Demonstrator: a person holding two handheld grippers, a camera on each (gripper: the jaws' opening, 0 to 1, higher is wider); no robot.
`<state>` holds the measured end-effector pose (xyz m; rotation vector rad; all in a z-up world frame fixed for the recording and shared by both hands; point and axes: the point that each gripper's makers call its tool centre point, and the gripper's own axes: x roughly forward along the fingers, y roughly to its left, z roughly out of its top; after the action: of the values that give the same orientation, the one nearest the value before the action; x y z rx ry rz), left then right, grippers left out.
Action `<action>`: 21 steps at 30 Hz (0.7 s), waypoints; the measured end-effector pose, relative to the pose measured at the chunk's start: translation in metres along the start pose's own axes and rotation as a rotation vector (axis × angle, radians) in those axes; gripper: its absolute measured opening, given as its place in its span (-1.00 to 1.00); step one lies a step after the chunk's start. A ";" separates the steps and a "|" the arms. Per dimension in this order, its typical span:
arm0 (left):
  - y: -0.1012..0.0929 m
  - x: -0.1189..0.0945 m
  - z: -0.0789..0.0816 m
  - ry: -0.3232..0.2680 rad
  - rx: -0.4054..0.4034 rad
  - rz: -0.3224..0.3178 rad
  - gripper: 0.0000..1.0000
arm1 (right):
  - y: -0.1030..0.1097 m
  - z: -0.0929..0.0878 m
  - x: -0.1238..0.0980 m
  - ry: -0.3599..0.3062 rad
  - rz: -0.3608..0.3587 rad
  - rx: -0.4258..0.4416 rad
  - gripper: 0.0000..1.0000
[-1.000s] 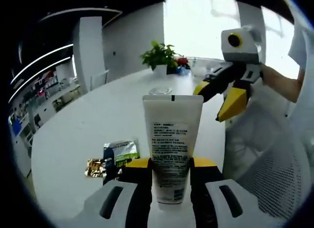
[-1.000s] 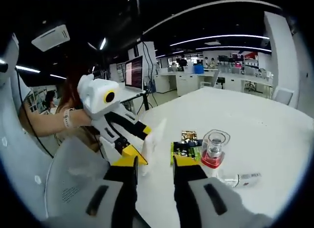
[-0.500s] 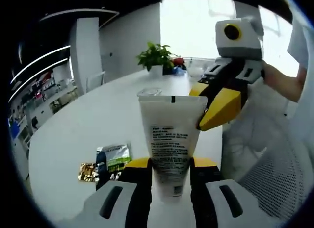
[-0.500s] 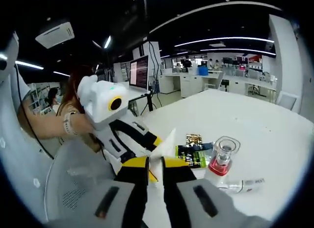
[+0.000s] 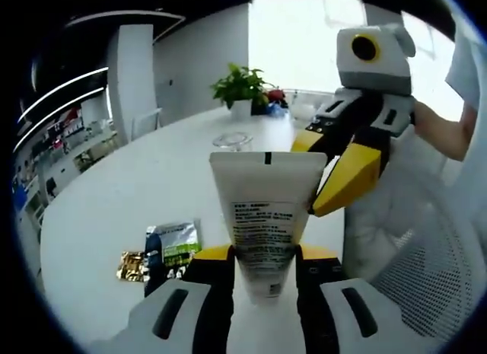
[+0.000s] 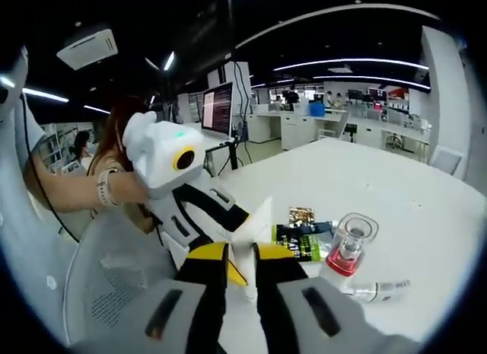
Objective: Arrange the skincare products in the storage area until every visible bottle or jar stands upright without overlapping.
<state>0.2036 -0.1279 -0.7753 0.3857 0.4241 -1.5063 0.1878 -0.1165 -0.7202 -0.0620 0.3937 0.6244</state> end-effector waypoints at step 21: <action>0.002 -0.013 -0.006 -0.016 -0.032 -0.024 -0.43 | 0.014 0.003 0.010 0.001 0.052 -0.014 -0.71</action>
<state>0.2051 -0.1133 -0.7738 0.3446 0.4411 -1.5228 0.1879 -0.0995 -0.7204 -0.0652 0.3932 0.6785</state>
